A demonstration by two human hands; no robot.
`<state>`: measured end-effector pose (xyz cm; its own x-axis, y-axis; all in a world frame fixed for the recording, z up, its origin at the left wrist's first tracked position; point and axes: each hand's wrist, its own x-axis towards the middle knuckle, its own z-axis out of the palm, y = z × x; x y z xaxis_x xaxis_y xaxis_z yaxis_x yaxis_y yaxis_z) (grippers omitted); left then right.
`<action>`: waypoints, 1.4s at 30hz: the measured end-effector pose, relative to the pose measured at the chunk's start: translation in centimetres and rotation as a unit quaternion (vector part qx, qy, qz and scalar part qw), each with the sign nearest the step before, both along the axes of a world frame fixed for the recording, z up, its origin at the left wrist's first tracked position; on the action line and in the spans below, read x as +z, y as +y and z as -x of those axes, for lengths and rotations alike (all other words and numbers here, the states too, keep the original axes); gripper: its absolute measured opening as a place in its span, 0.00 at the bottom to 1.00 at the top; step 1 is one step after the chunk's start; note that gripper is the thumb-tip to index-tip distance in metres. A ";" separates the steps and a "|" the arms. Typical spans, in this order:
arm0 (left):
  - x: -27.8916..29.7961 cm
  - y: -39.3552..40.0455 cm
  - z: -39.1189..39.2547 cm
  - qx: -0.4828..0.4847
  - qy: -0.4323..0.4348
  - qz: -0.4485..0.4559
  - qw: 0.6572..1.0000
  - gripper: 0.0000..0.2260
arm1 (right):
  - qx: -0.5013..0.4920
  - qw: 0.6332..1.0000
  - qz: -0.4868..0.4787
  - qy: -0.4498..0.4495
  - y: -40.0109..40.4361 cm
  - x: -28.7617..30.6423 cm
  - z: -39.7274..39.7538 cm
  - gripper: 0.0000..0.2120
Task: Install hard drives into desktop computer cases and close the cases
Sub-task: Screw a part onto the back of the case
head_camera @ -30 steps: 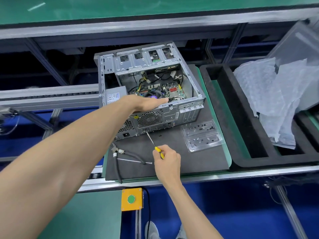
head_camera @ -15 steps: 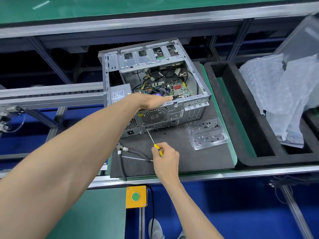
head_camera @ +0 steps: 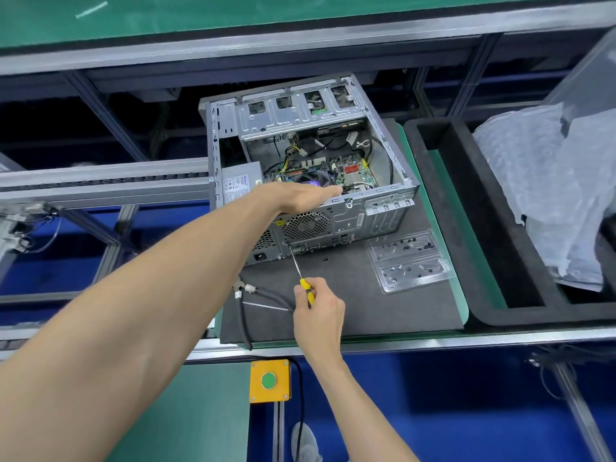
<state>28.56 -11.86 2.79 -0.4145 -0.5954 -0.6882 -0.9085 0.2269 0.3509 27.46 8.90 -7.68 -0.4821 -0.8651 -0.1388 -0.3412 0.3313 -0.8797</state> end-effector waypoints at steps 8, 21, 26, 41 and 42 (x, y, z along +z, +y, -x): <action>0.0 0.1 0.0 -0.003 -0.008 0.039 0.999 0.37 | -0.036 0.998 -0.031 -0.048 -0.4 1.0 -1.6 0.12; -0.2 -0.1 -0.1 -0.011 -0.011 0.059 0.998 0.36 | -0.038 0.995 -0.080 0.038 -0.5 1.5 -1.8 0.17; -0.6 -0.1 0.1 -0.012 -0.008 0.069 0.997 0.34 | 0.009 0.989 0.018 0.149 0.0 1.3 -1.4 0.06; -1.5 -1.0 0.2 0.005 -0.016 0.071 0.997 0.33 | 0.025 0.985 0.049 0.166 -0.8 0.1 -0.7 0.05; -1.5 -1.0 0.2 0.011 -0.017 0.069 0.997 0.31 | -0.043 0.998 0.022 -0.039 -1.2 0.5 -0.3 0.05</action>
